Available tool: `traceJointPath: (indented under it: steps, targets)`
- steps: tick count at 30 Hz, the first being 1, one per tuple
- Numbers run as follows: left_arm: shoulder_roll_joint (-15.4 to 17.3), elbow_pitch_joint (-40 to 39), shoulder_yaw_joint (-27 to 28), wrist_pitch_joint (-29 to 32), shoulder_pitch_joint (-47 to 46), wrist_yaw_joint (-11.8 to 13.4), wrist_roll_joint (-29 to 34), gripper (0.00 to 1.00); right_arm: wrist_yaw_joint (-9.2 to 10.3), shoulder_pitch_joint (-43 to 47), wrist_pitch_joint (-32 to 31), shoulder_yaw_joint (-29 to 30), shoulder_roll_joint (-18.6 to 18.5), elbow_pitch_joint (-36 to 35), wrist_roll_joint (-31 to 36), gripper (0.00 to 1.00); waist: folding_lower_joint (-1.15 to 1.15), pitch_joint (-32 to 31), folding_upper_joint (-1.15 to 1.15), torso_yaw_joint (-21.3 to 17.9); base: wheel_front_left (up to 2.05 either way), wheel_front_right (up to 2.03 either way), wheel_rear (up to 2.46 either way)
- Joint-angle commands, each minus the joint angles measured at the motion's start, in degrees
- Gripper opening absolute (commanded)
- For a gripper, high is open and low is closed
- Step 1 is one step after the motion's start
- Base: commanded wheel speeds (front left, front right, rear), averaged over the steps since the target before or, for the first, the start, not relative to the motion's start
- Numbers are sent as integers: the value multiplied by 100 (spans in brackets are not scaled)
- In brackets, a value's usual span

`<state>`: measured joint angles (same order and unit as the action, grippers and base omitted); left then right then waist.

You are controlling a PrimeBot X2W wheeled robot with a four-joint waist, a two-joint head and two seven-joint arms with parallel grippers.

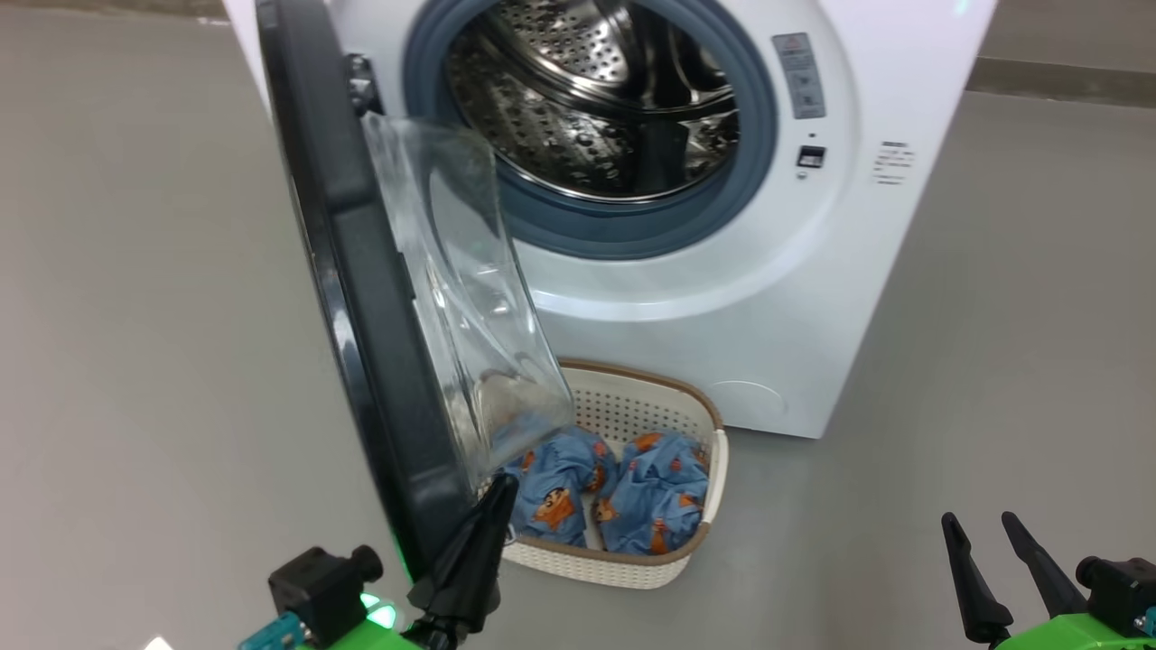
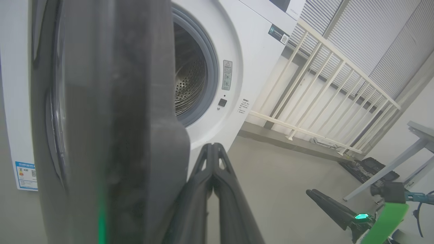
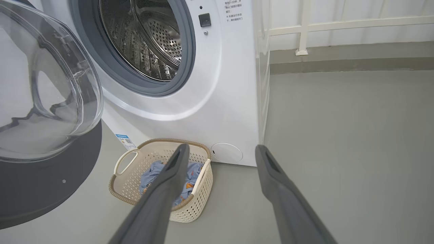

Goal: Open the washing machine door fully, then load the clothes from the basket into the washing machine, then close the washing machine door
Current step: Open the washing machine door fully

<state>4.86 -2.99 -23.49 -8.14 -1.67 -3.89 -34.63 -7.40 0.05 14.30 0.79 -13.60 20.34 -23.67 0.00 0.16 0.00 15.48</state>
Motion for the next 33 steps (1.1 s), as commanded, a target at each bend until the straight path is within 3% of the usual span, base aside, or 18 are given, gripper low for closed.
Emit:
traceJointPath:
  steps: [1, 12, 21, 33]
  targets:
    - [166, -116, 389, -32, -94, 170, -41, 0, -9, -67, 70, -133, -141, -150, 68, 100, 0, 17, 0, 165, 0, 0, 0]
    - [405, -671, 600, 57, 191, 613, 167, 0, -9, -44, 70, -141, -155, -158, 54, 100, 0, 41, 0, 758, 0, 0, 0]
    - [623, -703, 1003, 69, 204, 864, 162, 0, -9, -73, 70, -188, -130, -138, 68, 100, 0, 56, 0, 1016, 0, 0, 0]
    - [1045, 10, 1656, -84, -342, 866, 31, 0, -9, -73, 70, -204, -172, -156, 66, 100, 0, 132, 0, 1127, 0, 0, 0]
